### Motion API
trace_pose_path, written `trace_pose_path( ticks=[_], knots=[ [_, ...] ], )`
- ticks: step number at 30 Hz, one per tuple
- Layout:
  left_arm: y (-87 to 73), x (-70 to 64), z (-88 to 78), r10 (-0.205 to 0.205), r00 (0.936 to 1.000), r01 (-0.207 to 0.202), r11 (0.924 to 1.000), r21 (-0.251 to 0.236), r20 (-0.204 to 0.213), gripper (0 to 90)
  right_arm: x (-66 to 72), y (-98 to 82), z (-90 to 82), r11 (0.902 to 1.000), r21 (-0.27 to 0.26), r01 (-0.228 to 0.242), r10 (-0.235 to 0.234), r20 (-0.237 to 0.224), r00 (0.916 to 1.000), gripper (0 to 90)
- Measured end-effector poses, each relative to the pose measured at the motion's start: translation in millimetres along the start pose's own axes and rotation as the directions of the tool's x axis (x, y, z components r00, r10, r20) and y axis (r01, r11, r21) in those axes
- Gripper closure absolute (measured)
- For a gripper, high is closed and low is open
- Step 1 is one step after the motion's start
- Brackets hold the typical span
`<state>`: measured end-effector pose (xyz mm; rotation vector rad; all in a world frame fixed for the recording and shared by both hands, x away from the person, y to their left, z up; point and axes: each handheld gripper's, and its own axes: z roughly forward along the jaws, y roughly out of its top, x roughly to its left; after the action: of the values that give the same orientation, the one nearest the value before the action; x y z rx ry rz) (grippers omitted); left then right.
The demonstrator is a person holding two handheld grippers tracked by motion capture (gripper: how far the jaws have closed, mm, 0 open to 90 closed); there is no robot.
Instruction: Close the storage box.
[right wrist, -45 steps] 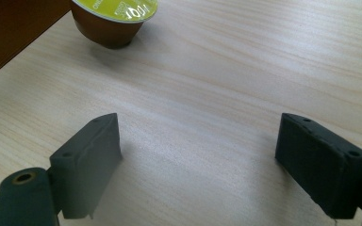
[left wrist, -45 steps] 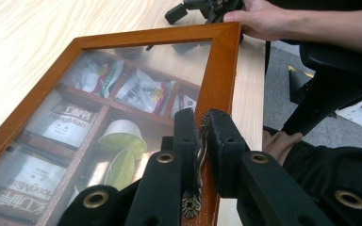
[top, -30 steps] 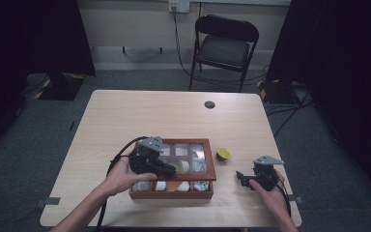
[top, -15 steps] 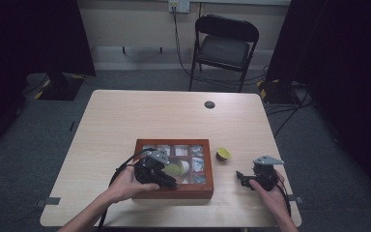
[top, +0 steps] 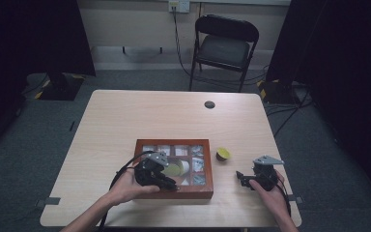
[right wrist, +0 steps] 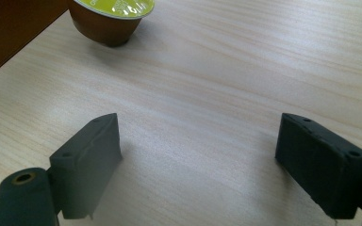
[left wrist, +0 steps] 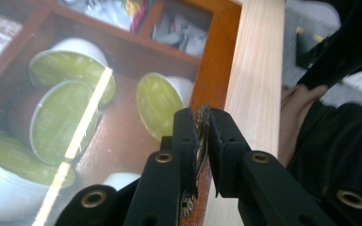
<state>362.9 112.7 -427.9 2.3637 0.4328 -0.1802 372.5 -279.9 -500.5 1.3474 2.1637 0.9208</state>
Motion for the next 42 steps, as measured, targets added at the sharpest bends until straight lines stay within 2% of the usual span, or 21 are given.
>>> trace_pose_path(
  ticks=[5,7,9,10,12,13,14,17,19,21,24,25,28,30,32,33,34,37,38,40,42],
  knots=[
    [-1.5,1.6,-0.1,-0.009,0.9997,0.01,0.9997,-0.021,0.023,80.0,0.0,0.0,0.0,1.0,0.0,0.0,0.0,0.0,1.0,13.8],
    [-0.3,0.1,-0.7,-0.007,0.9999,0.007,0.9998,-0.02,0.01,74.1,0.0,0.0,0.0,1.0,0.0,0.0,0.0,0.0,1.0,13.8],
    [1.6,-1.2,-1.9,0.006,0.9997,-0.006,1.0,0.0,-0.022,67.6,0.0,0.0,0.0,1.0,0.0,0.0,0.0,0.0,1.0,13.8],
    [1.7,-1.0,-1.9,0.003,0.9999,-0.003,1.0,-0.007,-0.017,65.6,0.0,0.0,0.0,1.0,0.0,0.0,0.0,0.0,1.0,13.8],
    [2.6,-1.6,-3.9,-0.002,0.9991,0.001,0.9999,-0.012,-0.043,58.8,0.0,0.0,0.0,1.0,0.0,0.0,0.0,0.0,1.0,13.8],
    [3.4,-2.3,-5.3,-0.006,0.9974,0.005,0.9999,-0.015,-0.071,55.7,0.0,0.0,0.0,1.0,0.0,0.0,0.0,0.0,1.0,13.8],
    [3.3,-1.3,-6.6,-0.008,0.998,0.006,0.9995,-0.032,-0.062,52.7,0.0,0.0,0.0,1.0,0.0,0.0,0.0,0.0,1.0,13.8],
    [3.6,1.0,-13.4,-0.038,0.9959,0.031,0.9963,-0.081,-0.083,42.8,-0.1,0.0,0.0,1.0,0.0,0.0,0.0,0.0,1.0,13.8],
    [2.4,2.7,-17.2,-0.049,0.9942,0.039,0.9938,-0.104,-0.096,39.7,0.0,0.0,0.0,1.0,0.001,0.0,0.0,0.0,1.0,13.8],
    [-0.8,4.1,-20.4,-0.061,0.9919,0.047,0.9921,-0.116,-0.112,34.7,0.0,0.0,0.0,1.0,0.0,0.0,0.0,0.0,1.0,13.8],
    [-6.3,5.1,-28.1,-0.06,0.9905,0.045,0.9917,-0.121,-0.124,33.2,-0.1,0.0,0.0,1.0,0.0,0.0,0.0,0.0,1.0,13.7],
    [-8.8,5.9,-31.7,-0.074,0.9886,0.055,0.9887,-0.14,-0.131,33.2,0.0,0.1,0.1,1.0,0.0,0.0,0.0,0.0,1.0,13.7],
    [-14.8,8.7,-43.1,-0.098,0.9834,0.074,0.9847,-0.158,-0.152,32.7,-0.1,0.2,0.3,1.0,0.001,0.0,0.0,0.001,1.0,13.5],
    [-19.1,10.5,-49.6,-0.115,0.9816,0.089,0.9817,-0.168,-0.152,31.3,-0.1,0.2,0.4,1.0,0.0,0.0,0.0,0.001,1.0,13.5],
    [-25.6,12.9,-55.4,-0.13,0.977,0.098,0.9784,-0.182,-0.169,30.6,0.0,0.2,0.4,1.0,0.0,0.0,0.0,0.001,1.0,13.5],
    [-29.8,14.7,-58.9,-0.144,0.9715,0.11,0.9769,-0.184,-0.188,30.0,-0.1,0.2,0.3,1.0,0.0,0.0,0.0,0.001,1.0,13.5],
    [-32.3,15.8,-61.1,-0.152,0.969,0.116,0.9757,-0.186,-0.195,29.2,0.0,0.2,0.3,1.0,0.0,0.0,0.0,0.0,1.0,13.5],
    [-41.6,20.3,-70.1,-0.192,0.956,0.146,0.9674,-0.207,-0.222,29.2,0.0,0.2,0.3,1.0,0.001,0.0,0.0,0.001,1.0,13.5],
    [-43.5,21.4,-71.7,-0.198,0.9551,0.152,0.9656,-0.211,-0.22,29.2,0.0,0.2,0.3,1.0,0.001,-0.001,0.001,0.0,1.0,13.5],
    [-48.2,23.2,-76.1,-0.213,0.9455,0.161,0.9637,-0.213,-0.247,29.2,0.0,0.2,0.3,1.0,0.0,0.0,0.0,0.001,1.0,13.5],
    [-53.0,25.4,-79.0,-0.232,0.9388,0.177,0.9584,-0.224,-0.254,29.4,0.0,0.2,0.3,1.0,0.001,0.0,0.0,0.001,1.0,13.5]
  ],
)
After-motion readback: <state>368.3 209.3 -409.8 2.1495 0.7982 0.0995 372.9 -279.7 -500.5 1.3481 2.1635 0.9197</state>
